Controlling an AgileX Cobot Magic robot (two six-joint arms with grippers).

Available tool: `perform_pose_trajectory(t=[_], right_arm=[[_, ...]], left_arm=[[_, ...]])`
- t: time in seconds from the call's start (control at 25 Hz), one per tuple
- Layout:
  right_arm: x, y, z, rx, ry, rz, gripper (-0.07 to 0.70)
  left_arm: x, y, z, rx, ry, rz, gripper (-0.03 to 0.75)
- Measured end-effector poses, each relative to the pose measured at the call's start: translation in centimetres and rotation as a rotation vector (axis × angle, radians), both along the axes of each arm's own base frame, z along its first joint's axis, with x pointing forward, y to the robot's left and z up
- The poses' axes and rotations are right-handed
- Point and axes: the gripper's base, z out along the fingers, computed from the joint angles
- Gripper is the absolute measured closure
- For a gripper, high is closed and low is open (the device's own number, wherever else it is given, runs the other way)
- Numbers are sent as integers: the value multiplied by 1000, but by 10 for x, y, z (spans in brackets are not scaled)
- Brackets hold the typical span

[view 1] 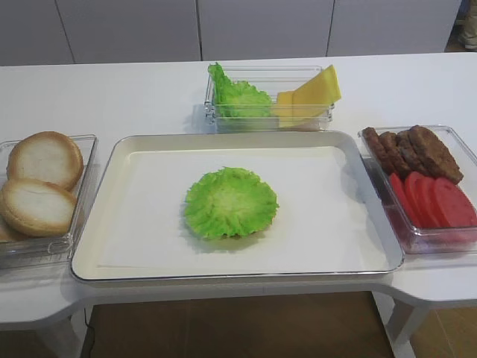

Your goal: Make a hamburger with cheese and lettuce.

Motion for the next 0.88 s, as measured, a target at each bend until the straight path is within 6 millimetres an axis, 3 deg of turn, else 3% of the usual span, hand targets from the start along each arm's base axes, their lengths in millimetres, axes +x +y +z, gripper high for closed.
perform_pose_trajectory(t=[0.4, 0.6, 0.88], right_arm=[[8, -5, -23, -20, 83, 178, 68], [15, -10, -36, 3, 153, 98, 68], [19, -26, -36, -18, 143, -94, 68]], left_arm=[[0, 0, 0, 0, 0, -39, 237], [0, 1, 0, 0, 0, -60, 237], [0, 1, 0, 0, 0, -60, 237]])
